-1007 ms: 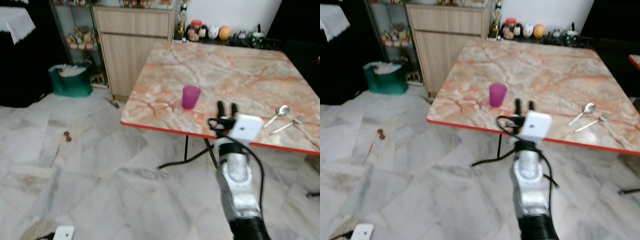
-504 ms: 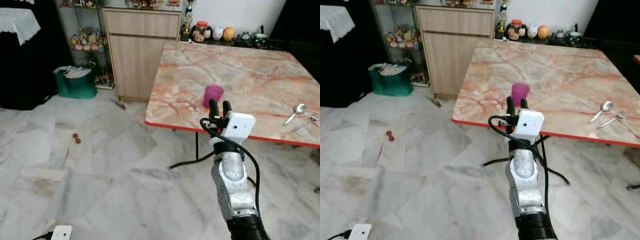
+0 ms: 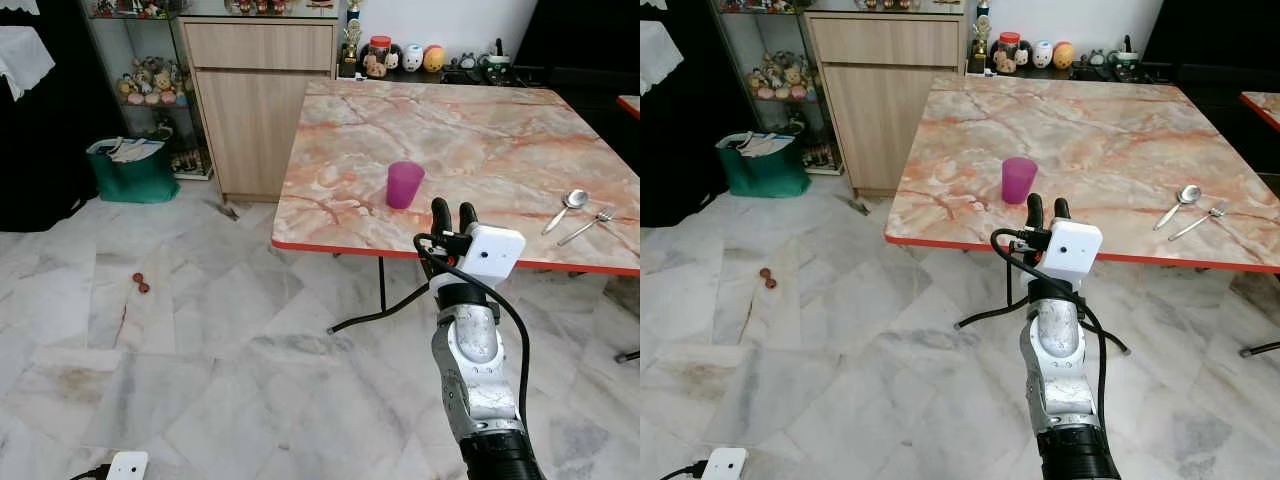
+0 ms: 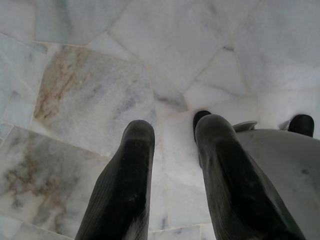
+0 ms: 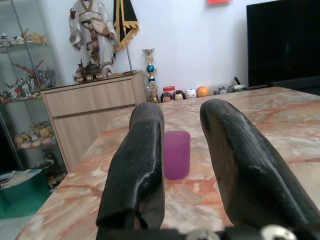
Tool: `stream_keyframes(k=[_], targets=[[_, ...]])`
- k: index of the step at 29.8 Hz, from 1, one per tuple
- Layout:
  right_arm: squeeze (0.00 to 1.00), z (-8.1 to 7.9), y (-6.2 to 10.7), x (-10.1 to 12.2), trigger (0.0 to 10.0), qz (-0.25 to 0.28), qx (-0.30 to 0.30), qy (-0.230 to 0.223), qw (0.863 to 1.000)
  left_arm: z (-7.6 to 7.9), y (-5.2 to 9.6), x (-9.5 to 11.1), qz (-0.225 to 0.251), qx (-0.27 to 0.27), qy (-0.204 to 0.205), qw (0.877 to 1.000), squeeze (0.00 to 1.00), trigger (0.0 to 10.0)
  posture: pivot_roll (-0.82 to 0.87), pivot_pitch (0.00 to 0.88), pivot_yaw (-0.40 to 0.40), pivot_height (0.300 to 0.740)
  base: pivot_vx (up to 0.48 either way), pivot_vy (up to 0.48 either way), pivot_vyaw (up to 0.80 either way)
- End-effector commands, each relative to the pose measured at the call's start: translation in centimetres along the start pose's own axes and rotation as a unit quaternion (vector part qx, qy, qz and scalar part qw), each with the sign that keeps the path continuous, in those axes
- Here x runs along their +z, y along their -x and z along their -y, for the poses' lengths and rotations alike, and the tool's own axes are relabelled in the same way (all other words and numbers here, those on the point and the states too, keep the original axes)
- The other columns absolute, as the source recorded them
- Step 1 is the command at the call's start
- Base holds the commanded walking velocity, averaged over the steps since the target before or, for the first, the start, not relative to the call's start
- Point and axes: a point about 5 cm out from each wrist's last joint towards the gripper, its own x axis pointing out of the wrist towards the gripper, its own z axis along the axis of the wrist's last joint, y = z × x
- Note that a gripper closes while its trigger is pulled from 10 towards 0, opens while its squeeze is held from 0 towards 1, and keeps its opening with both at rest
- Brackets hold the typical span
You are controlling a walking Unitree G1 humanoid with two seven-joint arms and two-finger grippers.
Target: Setting the table
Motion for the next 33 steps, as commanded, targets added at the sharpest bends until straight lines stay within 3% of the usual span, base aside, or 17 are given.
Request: stream_keyframes(k=[1, 30, 33], targets=[[0.0, -0.04, -0.23, 0.52, 10.0, 0.01, 0.0, -0.005, 1.0, -0.01, 0.04, -0.18, -0.004, -0.001, 0.002, 1.0, 0.0, 10.0, 0.02, 0.0, -0.012, 0.74, 0.322, 0.0, 0.0], [0.0, 0.26, -0.75, 0.97, 10.0, 0.015, -0.004, -0.021, 1.0, 0.21, 0.0, -0.25, -0.004, -0.003, 0.002, 1.0, 0.0, 10.0, 0.01, 0.0, -0.015, 0.74, 0.328, 0.0, -0.04], [0.0, 0.36, -0.8, 0.77, 10.0, 0.007, -0.009, -0.025, 1.0, 0.22, 0.0, -0.25, -0.004, -0.003, 0.002, 1.0, 0.0, 10.0, 0.02, 0.0, -0.016, 0.74, 0.326, 0.0, -0.74]])
